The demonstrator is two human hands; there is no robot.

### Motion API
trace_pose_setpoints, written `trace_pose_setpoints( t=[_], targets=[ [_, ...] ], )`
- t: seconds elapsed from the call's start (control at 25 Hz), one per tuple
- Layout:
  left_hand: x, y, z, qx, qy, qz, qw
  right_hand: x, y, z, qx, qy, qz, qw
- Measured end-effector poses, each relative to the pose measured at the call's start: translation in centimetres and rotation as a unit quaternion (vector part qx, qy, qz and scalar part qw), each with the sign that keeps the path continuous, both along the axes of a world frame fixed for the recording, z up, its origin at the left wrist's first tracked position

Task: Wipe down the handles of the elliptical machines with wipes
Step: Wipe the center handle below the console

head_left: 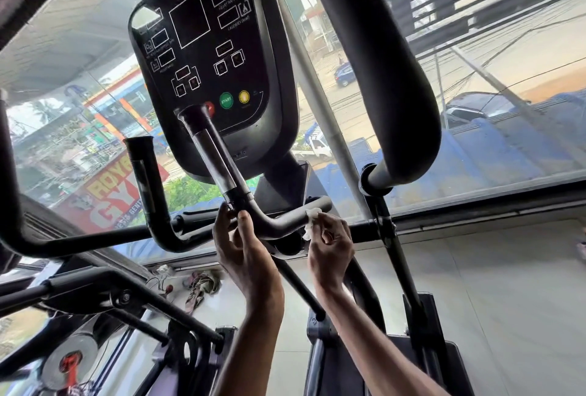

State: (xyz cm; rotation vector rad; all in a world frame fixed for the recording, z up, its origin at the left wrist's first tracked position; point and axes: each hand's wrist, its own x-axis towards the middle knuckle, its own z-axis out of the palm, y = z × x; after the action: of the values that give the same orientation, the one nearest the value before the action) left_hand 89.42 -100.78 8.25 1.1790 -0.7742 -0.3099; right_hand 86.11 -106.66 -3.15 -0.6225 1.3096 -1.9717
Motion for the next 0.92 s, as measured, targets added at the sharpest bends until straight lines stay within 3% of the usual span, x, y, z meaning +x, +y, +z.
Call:
trace_pose_setpoints(
  t=[0.32, 0.48, 0.64, 0.84, 0.92],
  targets=[
    [-0.5, 0.2, -0.4, 0.003, -0.016, 0.013, 1.000, -3.6, -6.4, -1.9, 0.141, 0.059, 0.042, 0.987],
    [-0.8, -0.1, -0.5, 0.002, -0.018, 0.023, 1.000, -3.2, -4.6, -1.1, 0.055, 0.092, 0.013, 0.994],
    [-0.4, -0.1, -0.5, 0.007, -0.026, 0.036, 0.999, -3.7, -4.3, -0.6, 0.059, 0.109, 0.047, 0.991],
    [-0.5, -0.1, -0.5, 0.008, -0.038, 0.049, 0.998, -2.4, 3.1, 3.0, -0.133, 0.173, 0.076, 0.973],
    [-0.8, 0.0, -0.2, 0.008, -0.039, 0.044, 0.998, -2.5, 3.3, 2.6, -0.160, 0.212, 0.079, 0.961]
  ],
)
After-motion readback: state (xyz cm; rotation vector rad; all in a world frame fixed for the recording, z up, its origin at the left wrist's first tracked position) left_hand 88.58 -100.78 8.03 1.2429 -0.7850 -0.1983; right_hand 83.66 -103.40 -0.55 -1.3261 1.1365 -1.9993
